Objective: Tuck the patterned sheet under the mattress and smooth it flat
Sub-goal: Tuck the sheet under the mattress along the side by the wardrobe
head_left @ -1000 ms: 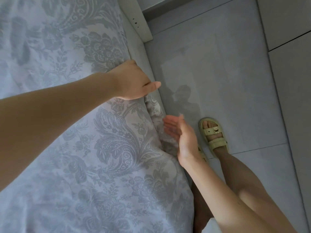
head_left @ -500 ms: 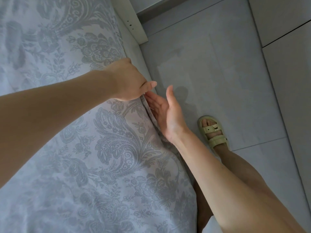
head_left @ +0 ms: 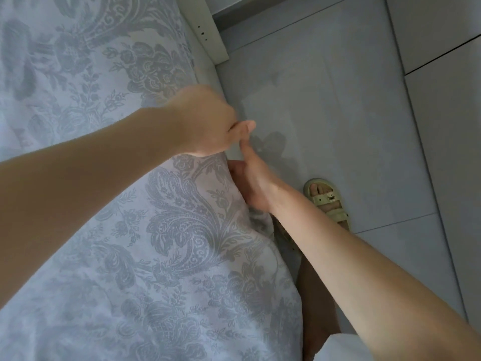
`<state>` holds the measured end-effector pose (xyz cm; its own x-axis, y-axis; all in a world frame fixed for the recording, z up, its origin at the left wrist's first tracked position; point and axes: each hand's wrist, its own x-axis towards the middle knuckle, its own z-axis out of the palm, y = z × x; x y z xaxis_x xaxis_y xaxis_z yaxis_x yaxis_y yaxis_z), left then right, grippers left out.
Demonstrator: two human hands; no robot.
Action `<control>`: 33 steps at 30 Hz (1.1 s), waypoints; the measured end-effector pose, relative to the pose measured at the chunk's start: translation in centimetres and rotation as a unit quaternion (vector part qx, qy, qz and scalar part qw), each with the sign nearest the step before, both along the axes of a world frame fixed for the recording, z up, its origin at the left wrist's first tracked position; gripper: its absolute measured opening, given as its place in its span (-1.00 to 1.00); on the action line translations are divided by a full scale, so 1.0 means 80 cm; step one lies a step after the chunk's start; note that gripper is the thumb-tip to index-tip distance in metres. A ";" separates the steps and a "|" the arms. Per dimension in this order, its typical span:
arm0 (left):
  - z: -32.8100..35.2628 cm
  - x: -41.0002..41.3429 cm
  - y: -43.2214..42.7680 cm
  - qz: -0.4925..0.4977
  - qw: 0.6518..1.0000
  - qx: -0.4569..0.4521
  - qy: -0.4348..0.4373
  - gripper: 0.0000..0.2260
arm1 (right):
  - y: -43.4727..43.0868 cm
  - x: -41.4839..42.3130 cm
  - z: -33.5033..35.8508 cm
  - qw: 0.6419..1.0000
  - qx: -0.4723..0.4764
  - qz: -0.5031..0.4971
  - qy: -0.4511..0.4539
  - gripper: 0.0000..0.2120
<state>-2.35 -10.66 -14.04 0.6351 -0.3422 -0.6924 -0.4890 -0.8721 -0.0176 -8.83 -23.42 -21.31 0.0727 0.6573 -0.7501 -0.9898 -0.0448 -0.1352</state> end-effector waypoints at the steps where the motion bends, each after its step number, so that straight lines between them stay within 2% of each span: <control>1: -0.005 -0.006 -0.002 -0.031 0.999 0.021 0.016 -0.28 | -0.017 -0.013 -0.001 0.998 -0.056 -0.018 -0.017 -0.12; 3: -0.017 -0.016 -0.003 -0.070 0.996 0.036 0.030 -0.27 | -0.049 -0.044 0.004 0.991 -0.111 -0.067 -0.033 -0.23; 5: -0.022 -0.013 -0.003 -0.066 0.996 0.048 0.035 -0.30 | -0.054 -0.069 0.011 0.993 -0.075 -0.086 0.003 -0.28; 8: -0.023 -0.013 -0.006 -0.059 0.996 0.058 0.036 -0.36 | -0.020 -0.068 0.005 0.999 -0.005 -0.017 0.034 -0.28; 11: -0.024 -0.013 -0.008 -0.059 0.995 0.066 0.038 -0.38 | -0.007 -0.048 -0.006 0.997 0.030 0.024 0.066 -0.20; 14: -0.023 -0.012 -0.011 -0.066 0.994 0.073 0.037 -0.33 | -0.030 -0.052 -0.007 0.996 -0.048 -0.037 0.067 -0.12; 16: -0.024 -0.017 -0.010 -0.079 0.995 0.061 0.020 -0.24 | -0.061 -0.070 -0.009 0.976 -0.144 -0.160 0.029 -0.25; 18: -0.022 -0.033 -0.012 -0.093 0.995 0.008 -0.019 -0.20 | -0.094 -0.093 -0.013 0.958 -0.192 -0.214 -0.013 -0.38; 20: -0.016 -0.058 -0.025 -0.081 0.995 -0.047 -0.021 -0.21 | -0.118 -0.115 -0.012 0.968 -0.177 -0.175 -0.028 -0.43; 23: -0.007 -0.106 -0.053 -0.070 0.993 -0.086 0.042 -0.30 | -0.124 -0.135 -0.002 0.978 -0.183 -0.092 -0.044 -0.60; 26: -0.014 -0.133 -0.071 -0.115 0.990 -0.021 0.076 -0.41 | -0.125 -0.151 -0.004 0.977 -0.195 -0.047 -0.075 -0.74; 29: -0.029 -0.126 -0.082 -0.126 0.987 0.059 0.082 -0.43 | -0.127 -0.160 0.005 0.983 -0.155 -0.045 -0.083 -0.71; 33: -0.035 -0.124 -0.100 -0.116 0.985 0.094 0.082 -0.47 | -0.130 -0.174 0.030 0.984 -0.109 -0.059 -0.128 -0.65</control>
<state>-12.28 -18.64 -16.87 0.4284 -0.3215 -0.8444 -0.6846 -0.7255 -0.0711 -22.79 -33.86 -18.88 0.3442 0.4588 -0.8192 -0.9244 0.0126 -0.3813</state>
